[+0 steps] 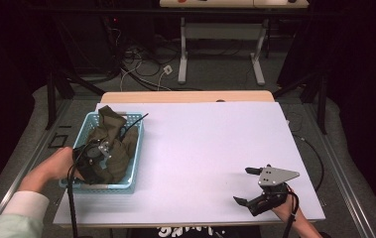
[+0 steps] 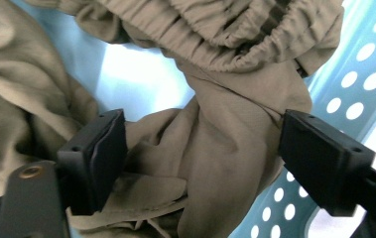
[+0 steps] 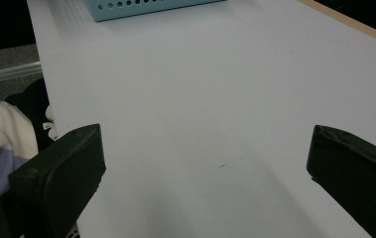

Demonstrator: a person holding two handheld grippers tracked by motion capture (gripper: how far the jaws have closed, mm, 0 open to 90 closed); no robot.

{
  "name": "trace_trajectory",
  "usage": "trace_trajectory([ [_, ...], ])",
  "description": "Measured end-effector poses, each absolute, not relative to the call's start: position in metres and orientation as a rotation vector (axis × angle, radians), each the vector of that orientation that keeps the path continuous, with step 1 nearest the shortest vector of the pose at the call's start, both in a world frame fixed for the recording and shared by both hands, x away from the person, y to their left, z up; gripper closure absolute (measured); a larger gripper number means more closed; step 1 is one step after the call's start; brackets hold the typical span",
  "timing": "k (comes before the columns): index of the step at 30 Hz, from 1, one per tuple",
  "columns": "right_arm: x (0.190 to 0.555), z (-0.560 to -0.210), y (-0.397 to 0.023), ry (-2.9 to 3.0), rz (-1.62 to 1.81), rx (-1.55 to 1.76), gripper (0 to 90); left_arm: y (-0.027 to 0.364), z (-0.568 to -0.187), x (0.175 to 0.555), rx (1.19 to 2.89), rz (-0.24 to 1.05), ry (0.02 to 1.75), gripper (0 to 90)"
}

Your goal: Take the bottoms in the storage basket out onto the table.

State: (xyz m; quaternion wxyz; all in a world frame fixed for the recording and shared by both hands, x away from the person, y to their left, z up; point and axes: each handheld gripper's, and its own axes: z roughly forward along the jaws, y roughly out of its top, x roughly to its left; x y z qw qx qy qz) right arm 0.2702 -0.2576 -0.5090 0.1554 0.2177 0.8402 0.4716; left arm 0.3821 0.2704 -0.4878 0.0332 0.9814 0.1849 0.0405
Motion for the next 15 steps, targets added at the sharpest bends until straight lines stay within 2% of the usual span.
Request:
trace_trajectory([
  [13, 0.270, -0.509, -0.257, 2.408, 1.348, 0.619, 1.2, 0.262, -0.502, 0.391, 3.078, 0.008, 0.554, 27.0],
  [15, 0.270, -0.509, -0.257, 2.409, 1.347, 0.618, 1.2, 0.260, -0.503, 0.393, 3.091, -0.011, 0.546, 30.6],
])
